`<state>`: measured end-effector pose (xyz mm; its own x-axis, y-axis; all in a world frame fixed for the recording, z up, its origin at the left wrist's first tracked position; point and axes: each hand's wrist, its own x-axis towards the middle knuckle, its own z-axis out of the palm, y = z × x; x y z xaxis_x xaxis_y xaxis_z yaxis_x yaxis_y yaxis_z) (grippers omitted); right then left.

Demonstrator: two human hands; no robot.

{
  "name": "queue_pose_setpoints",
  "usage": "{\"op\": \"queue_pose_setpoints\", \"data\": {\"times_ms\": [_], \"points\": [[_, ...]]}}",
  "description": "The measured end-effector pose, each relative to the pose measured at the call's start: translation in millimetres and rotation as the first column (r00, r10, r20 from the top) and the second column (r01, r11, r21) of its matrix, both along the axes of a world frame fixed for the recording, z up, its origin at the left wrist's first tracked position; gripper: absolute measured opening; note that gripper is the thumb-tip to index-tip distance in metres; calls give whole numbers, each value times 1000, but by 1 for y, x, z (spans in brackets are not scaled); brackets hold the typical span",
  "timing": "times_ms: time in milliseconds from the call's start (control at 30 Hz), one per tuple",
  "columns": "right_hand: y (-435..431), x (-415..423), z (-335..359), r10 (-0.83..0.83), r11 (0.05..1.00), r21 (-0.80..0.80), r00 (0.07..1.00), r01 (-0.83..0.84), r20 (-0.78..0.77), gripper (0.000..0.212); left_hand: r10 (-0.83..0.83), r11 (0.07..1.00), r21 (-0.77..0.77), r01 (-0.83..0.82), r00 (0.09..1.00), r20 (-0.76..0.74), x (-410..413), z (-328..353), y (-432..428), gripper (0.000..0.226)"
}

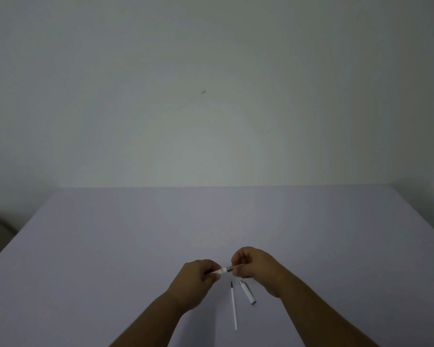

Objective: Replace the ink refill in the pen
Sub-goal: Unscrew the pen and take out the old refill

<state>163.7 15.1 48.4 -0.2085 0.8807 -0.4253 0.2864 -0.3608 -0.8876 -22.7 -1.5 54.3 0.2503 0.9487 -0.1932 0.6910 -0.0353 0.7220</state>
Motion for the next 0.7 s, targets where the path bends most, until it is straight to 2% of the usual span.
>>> {"op": "queue_pose_setpoints", "data": {"times_ms": [67, 133, 233, 333, 433, 500, 567, 700], "points": [[-1, -1, 3, -25, 999, -26, 999, 25, -27, 8, 1, 1000, 2, -1, 1000, 4, -1, 1, -1, 16], [-2, -2, 4, -50, 998, -33, 999, 50, 4, 15, -5, 1000, 8, 5, 1000, -2, -1, 1, -1, 16], [-2, 0, 2, -36, 999, -1, 999, 36, 26, 7, -8, 1000, 5, 8, 1000, -5, 0, 2, -2, 17], [-3, 0, 3, -27, 1000, -9, 1000, 27, -6, 10, -5, 1000, 0, 5, 1000, -3, -1, 1, -3, 17], [-5, -1, 6, -33, 999, -33, 998, 35, 55, 12, 3, 1000, -8, -3, 1000, -4, -3, 2, -4, 16], [-5, 0, 4, -22, 1000, -7, 999, 22, 38, 4, 0, 1000, -7, 0, 1000, -5, -3, 3, -4, 16], [-5, 0, 3, -12, 1000, 10, 1000, 12, 4, 12, 0, 1000, -10, -1, 1000, -4, -3, 5, -4, 15], [-6, -3, 7, -37, 998, -43, 999, 36, -7, 15, -4, 1000, -10, 4, 1000, 1, -3, 6, -4, 12]]}}
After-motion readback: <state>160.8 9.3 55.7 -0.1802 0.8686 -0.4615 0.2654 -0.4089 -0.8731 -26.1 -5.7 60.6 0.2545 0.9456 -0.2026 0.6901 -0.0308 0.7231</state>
